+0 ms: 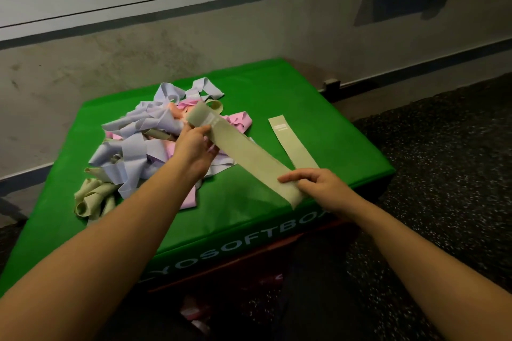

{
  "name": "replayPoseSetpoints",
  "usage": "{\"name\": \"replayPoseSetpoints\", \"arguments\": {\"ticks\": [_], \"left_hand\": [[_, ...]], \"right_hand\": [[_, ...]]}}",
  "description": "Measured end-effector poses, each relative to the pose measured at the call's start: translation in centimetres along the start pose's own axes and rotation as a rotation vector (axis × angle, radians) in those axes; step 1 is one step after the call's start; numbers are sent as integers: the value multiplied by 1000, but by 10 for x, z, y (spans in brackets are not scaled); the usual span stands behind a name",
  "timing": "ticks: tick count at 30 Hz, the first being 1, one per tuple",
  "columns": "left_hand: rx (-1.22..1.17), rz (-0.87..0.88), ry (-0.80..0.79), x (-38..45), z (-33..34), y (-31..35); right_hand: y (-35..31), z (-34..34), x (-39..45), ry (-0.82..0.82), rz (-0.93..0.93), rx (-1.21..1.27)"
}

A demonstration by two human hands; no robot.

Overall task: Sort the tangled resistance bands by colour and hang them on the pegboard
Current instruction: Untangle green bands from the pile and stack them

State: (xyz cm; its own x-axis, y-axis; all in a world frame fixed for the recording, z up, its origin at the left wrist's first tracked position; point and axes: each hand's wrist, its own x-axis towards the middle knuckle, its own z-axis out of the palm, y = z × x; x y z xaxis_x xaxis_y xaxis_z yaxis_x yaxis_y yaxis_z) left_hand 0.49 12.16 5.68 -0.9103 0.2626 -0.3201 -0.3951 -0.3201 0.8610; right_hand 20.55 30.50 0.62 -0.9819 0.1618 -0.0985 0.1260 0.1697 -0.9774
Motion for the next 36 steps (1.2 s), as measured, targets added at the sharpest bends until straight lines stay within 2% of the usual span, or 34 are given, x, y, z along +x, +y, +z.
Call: {"name": "replayPoseSetpoints", "arguments": {"ticks": [2,6,9,11,15,16,18,22,24,28,31,36], "left_hand": [[24,-10,10,9,4,-2],[94,-42,-19,22,17,-12],[153,-45,-23,32,30,-20],[196,-42,-23,40,38,-26],[266,-57,-23,55,55,-35],[282,-56,-23,59,59,-37],[286,-52,-20,67,68,-40],[329,-33,-2,87,82,-46],[348,-25,1,97,91,-49],[388,-6,-38,120,106,-59],[475,22,-55,136,116,-67],[732,130,-112,149,133,-88]], "right_hand": [[0,-10,-3,-52,25,34],[7,-31,-4,-126,-64,-166],[14,-42,-1,-123,-66,-137],[23,-48,3,-58,-131,-161],[41,-60,13,168,-398,-649],[42,-63,15,197,-450,-693],[41,-70,18,224,-493,-646],[43,-83,21,242,-405,-399],[47,-91,24,267,-438,-428],[54,-103,32,313,-623,-640],[59,-108,37,255,-688,-825],[73,-105,48,36,-639,-994]]}}
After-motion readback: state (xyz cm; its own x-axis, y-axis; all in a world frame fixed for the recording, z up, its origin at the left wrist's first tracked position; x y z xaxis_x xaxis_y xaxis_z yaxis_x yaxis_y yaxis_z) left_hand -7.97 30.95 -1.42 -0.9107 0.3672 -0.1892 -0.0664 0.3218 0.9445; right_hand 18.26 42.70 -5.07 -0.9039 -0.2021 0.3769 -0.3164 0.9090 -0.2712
